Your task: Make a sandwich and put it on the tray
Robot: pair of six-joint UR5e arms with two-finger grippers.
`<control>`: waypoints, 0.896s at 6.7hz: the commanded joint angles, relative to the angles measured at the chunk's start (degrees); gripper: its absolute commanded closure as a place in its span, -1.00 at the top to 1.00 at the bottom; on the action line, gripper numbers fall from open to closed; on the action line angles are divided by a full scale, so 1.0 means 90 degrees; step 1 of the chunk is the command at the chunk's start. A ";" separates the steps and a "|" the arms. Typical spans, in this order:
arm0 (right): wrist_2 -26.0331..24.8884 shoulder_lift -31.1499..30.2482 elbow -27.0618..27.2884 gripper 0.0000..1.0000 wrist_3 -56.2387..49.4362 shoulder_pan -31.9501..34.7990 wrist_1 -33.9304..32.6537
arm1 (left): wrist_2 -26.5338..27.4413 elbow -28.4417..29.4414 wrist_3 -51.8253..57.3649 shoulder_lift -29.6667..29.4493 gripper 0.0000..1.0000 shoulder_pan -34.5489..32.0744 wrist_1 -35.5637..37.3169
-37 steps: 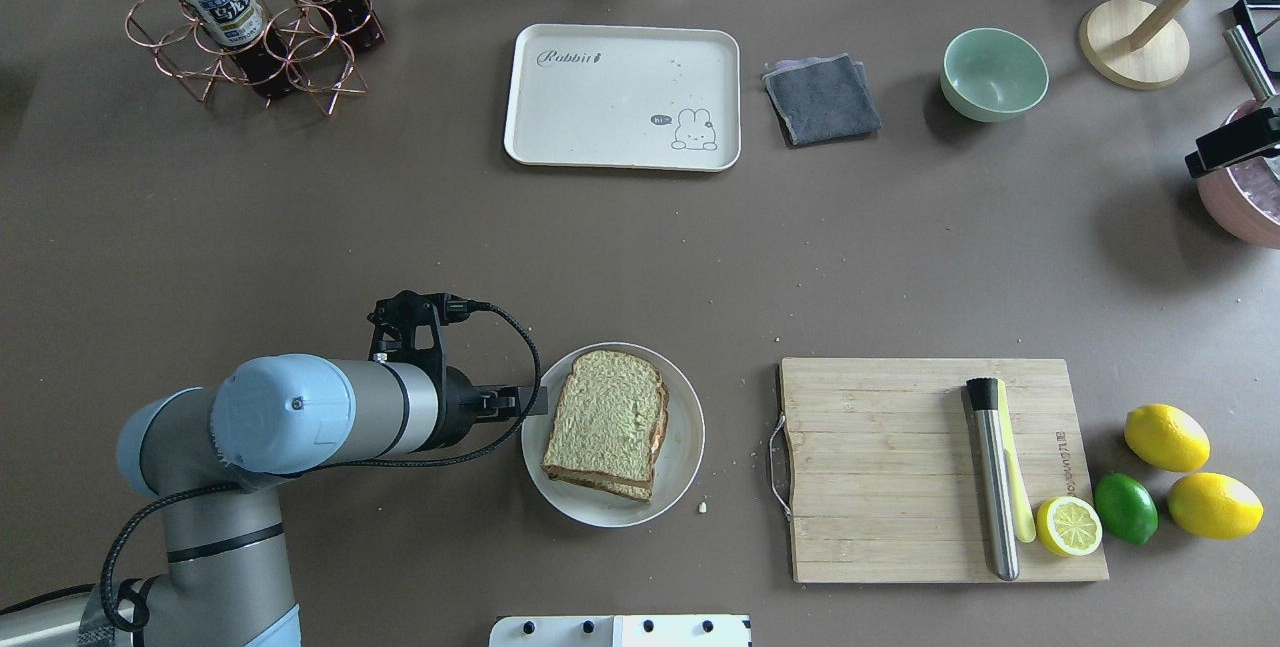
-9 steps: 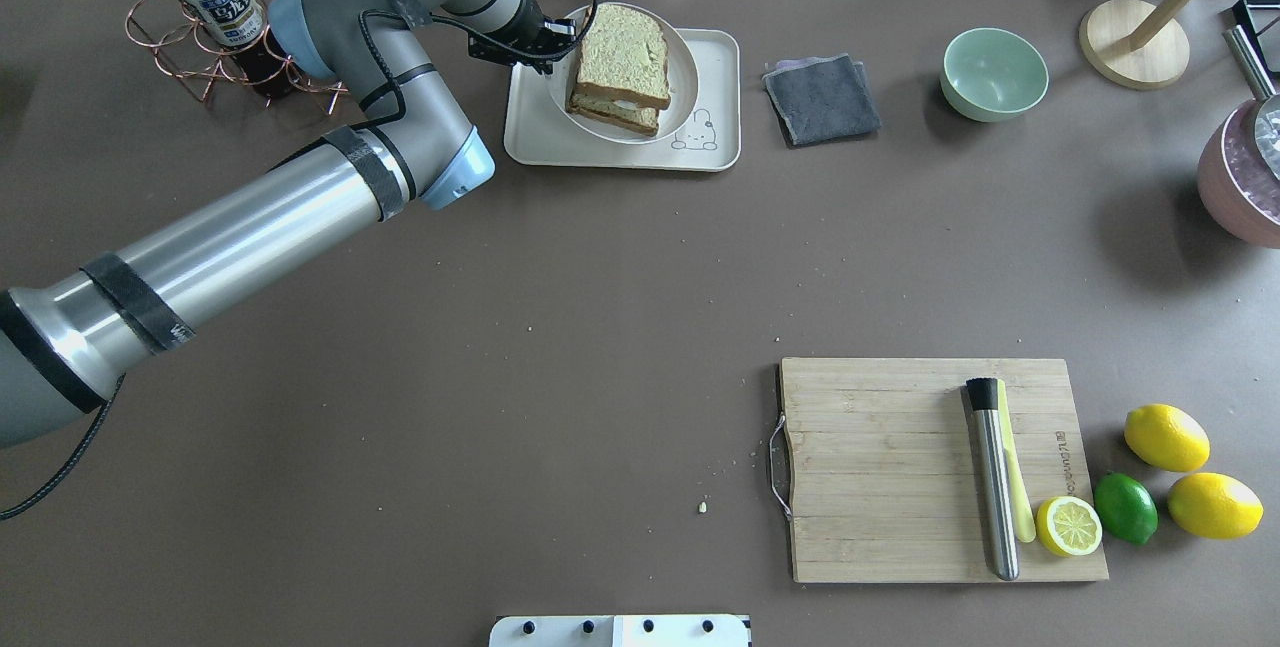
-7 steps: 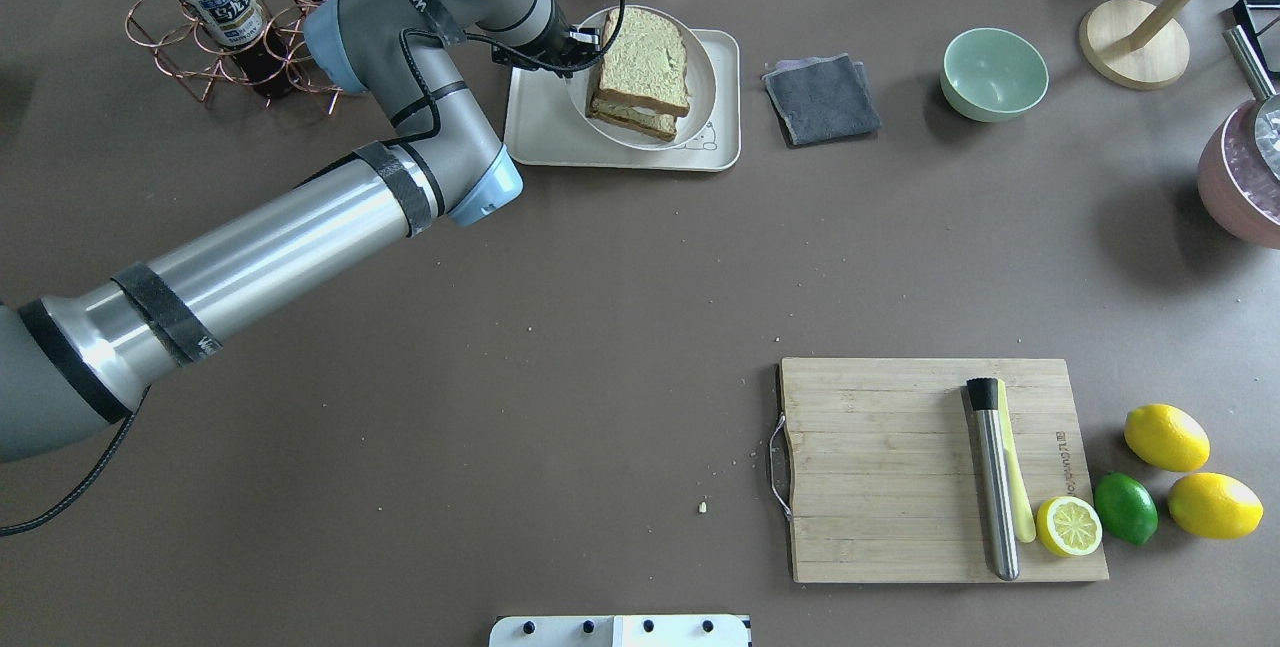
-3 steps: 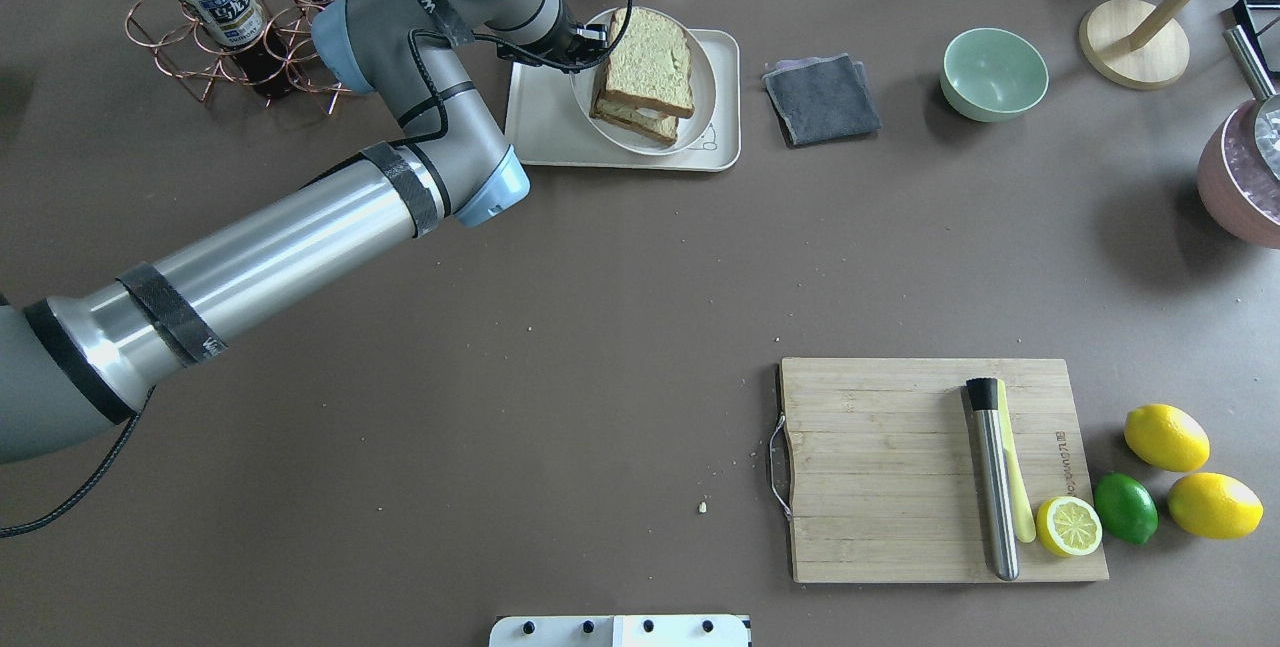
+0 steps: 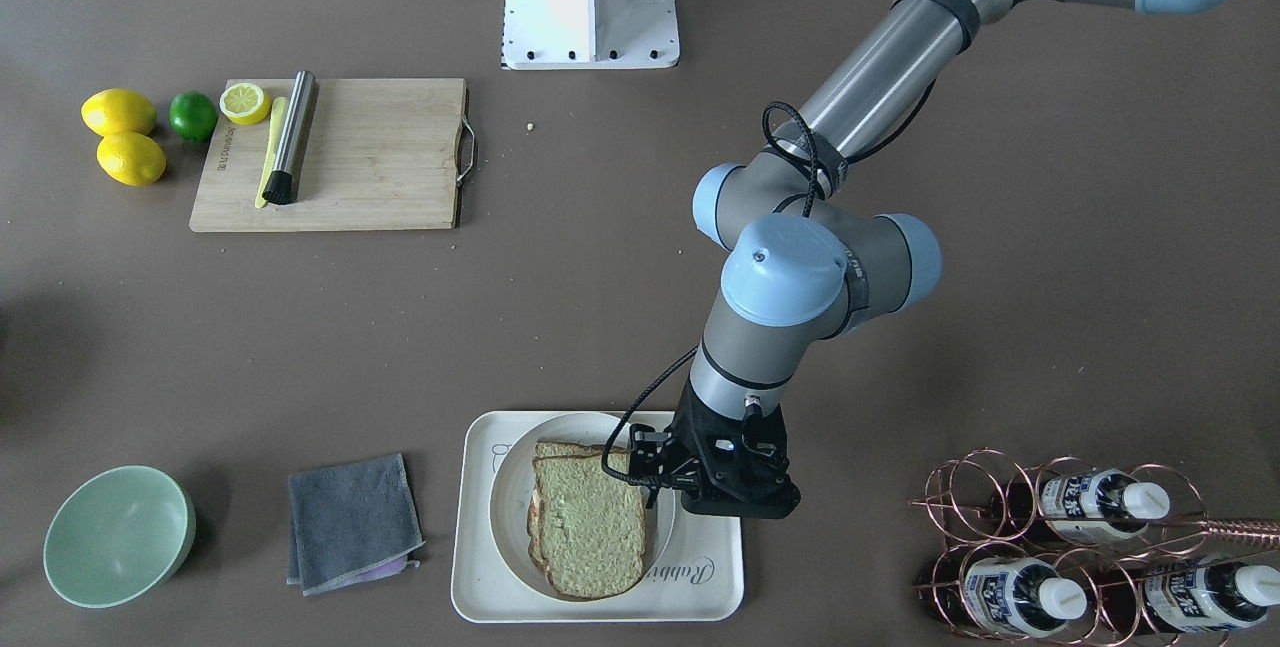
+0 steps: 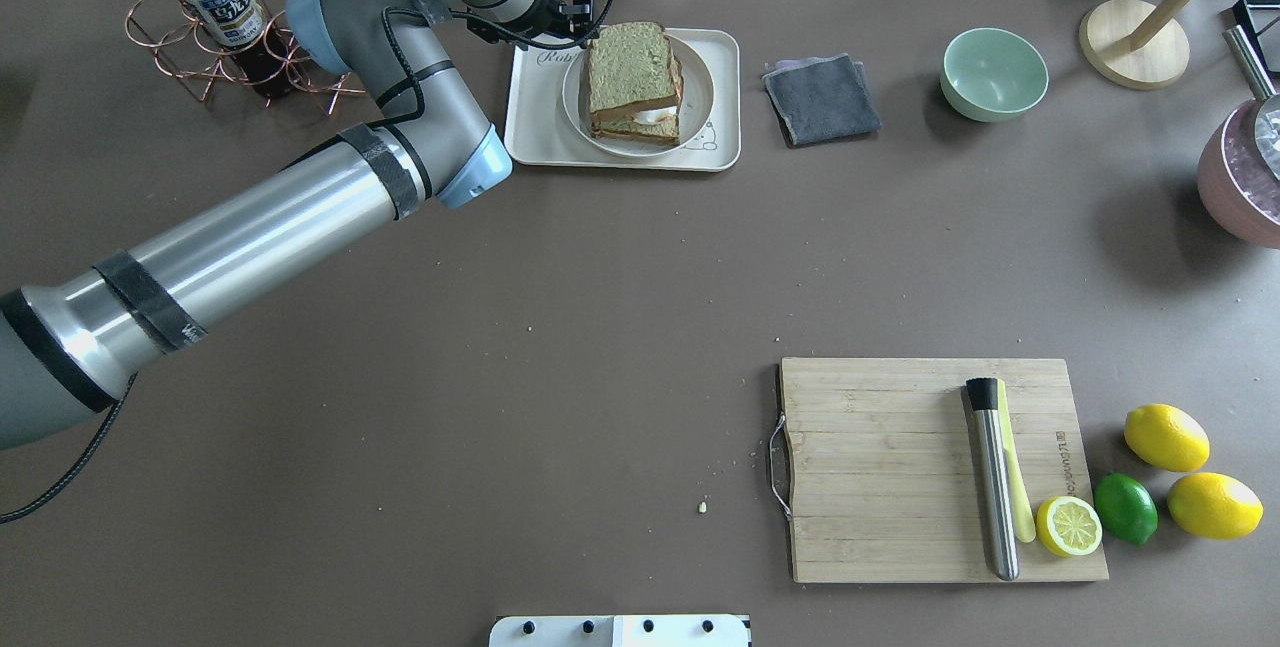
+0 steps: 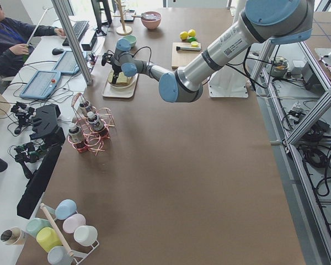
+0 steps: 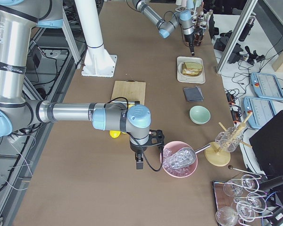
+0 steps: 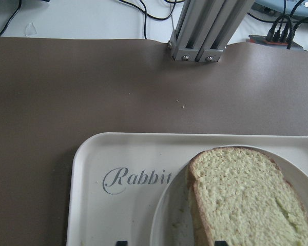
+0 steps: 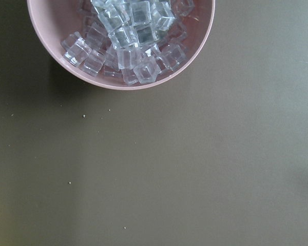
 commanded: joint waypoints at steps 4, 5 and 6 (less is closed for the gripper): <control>-0.0015 -0.0099 -0.0056 1.00 0.0068 0.0000 0.0017 | -0.0911 -0.4849 -0.0098 0.2864 0.93 -0.0040 0.2048; -0.0006 -0.0099 -0.0056 1.00 0.0078 0.0000 0.0017 | -0.1068 -0.5564 0.0270 0.3637 0.93 -0.0069 0.2068; -0.0005 -0.0099 -0.0056 1.00 0.0078 0.0000 0.0017 | -0.1117 -0.6142 0.0786 0.4505 0.93 -0.0098 0.2059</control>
